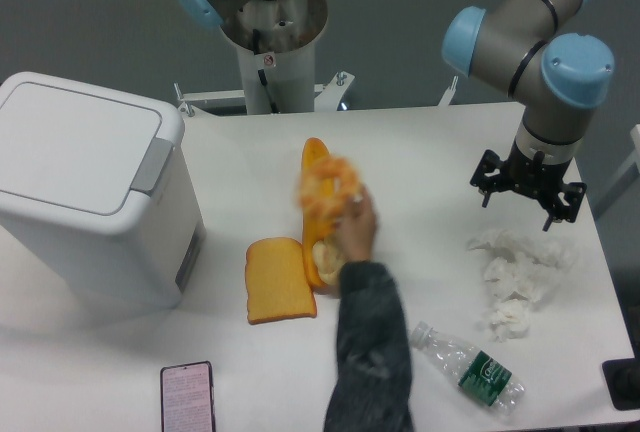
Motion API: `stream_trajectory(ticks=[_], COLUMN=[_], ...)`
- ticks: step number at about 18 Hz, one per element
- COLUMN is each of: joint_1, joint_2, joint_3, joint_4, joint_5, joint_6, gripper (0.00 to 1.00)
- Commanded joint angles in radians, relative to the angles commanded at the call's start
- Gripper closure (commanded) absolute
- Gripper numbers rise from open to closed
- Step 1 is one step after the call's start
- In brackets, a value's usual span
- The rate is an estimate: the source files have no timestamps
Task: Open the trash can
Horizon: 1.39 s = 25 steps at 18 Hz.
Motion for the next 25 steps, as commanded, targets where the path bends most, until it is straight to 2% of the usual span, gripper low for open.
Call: stream_trajectory(ticks=[10,12,13,18,21,25], joint_1=[0.003,-0.002,-0.005,-0.067,-0.136,-0.242], joint_2=[-0.002,0.005,0.009,0.118,0.172,0.227], joint_3=[0.000,0.002,0.000,-0.034,-0.055,-0.061], joint_4=[0.023,0.023,0.023,0.021,0.020,0.014], joint_5=[-0.012,-0.020,-0.037,-0.098,-0.100,-0.106], joint_6=[-0.005,-0.052,-0.101,-0.283,-0.400,-0.540], gripper=[0.00,0.11,0.20,0.62,0.71,0.89])
